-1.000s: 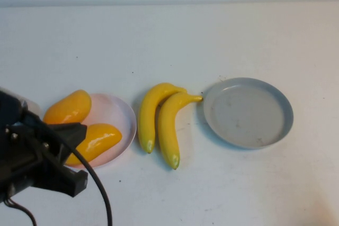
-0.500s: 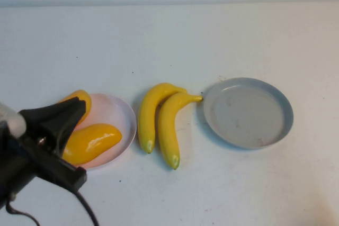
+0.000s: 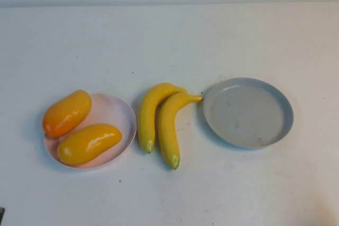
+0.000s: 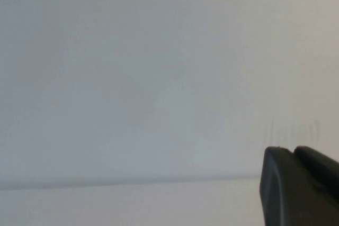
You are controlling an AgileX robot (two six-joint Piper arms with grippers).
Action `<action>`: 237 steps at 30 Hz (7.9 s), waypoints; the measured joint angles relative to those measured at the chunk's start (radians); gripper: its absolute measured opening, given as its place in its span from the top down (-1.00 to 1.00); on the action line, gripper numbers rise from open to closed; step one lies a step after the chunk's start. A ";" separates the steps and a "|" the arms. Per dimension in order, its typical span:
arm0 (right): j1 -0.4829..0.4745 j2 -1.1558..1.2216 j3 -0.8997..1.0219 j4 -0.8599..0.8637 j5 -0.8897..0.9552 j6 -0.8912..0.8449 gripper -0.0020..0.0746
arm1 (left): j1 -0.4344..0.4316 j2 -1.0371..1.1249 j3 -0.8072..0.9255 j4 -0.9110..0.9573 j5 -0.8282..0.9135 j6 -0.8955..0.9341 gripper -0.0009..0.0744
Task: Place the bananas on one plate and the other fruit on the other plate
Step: Put another type of fruit in the right plate
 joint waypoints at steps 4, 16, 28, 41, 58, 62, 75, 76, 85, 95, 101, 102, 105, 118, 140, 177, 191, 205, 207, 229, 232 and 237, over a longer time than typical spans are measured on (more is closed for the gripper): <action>0.000 0.000 0.000 0.000 0.000 0.000 0.99 | 0.037 -0.101 0.048 -0.005 0.064 -0.004 0.98; 0.000 0.000 0.000 0.000 0.000 0.000 0.99 | 0.091 -0.316 0.053 0.051 0.517 0.039 0.98; 0.000 0.000 0.000 0.000 0.000 0.000 0.99 | 0.198 -0.319 0.053 0.063 0.812 0.039 0.98; 0.000 0.000 0.000 0.000 0.000 0.000 0.99 | 0.198 -0.319 0.054 0.066 0.856 0.039 0.98; 0.000 0.000 0.000 0.000 0.000 0.000 0.99 | 0.198 -0.319 0.054 0.066 0.858 0.039 0.98; 0.000 0.000 0.000 0.000 0.000 0.000 0.99 | 0.198 -0.319 0.054 0.066 0.858 0.039 0.98; 0.000 0.000 0.000 0.366 -0.224 0.000 0.99 | 0.198 -0.319 0.054 0.066 0.858 0.039 0.98; 0.000 0.000 0.000 0.412 -0.245 0.000 0.99 | 0.198 -0.319 0.054 0.066 0.858 0.039 0.98; 0.000 0.007 -0.031 0.581 -0.201 0.004 0.99 | 0.198 -0.319 0.054 0.066 0.858 0.039 0.98; 0.000 0.407 -0.352 0.572 0.167 -0.092 0.99 | 0.198 -0.319 0.054 0.066 0.858 0.039 0.98; 0.000 0.686 -0.517 0.565 0.287 -0.187 0.99 | 0.198 -0.319 0.054 0.066 0.858 0.039 0.98; 0.000 0.734 -0.541 0.565 0.299 -0.203 0.99 | 0.198 -0.319 0.054 0.066 0.858 0.039 0.98; 0.005 0.873 -0.607 0.565 0.318 -0.241 0.99 | 0.198 -0.319 0.054 0.066 0.858 0.039 0.98; 0.301 1.281 -0.833 0.550 0.268 -0.233 0.99 | 0.198 -0.319 0.054 0.066 0.858 0.039 0.98; 0.541 1.872 -1.532 0.217 0.619 0.040 0.60 | 0.198 -0.319 0.054 0.066 0.858 0.039 0.98; 0.620 2.378 -2.141 0.108 0.877 0.185 0.16 | 0.198 -0.319 0.054 0.066 0.858 0.039 0.98; 0.549 2.113 -2.119 0.077 0.883 0.161 0.16 | 0.198 -0.319 0.054 0.066 0.860 0.039 0.99; 0.319 2.000 -1.749 0.038 0.885 0.161 0.16 | 0.198 -0.319 0.054 0.066 0.860 0.039 0.99; 0.319 2.024 -1.740 0.043 0.883 0.161 0.16 | 0.198 -0.319 0.054 0.066 0.860 0.039 0.99; 0.319 2.122 -1.853 0.061 0.871 0.161 -0.19 | 0.198 -0.319 0.054 0.066 0.860 0.039 0.99; 0.323 2.122 -1.915 0.114 0.873 0.161 -0.19 | 0.198 -0.319 0.054 0.066 0.860 0.039 0.99; 0.385 2.122 -1.977 0.182 0.875 0.161 -0.15 | 0.198 -0.319 0.054 0.066 0.860 0.039 0.99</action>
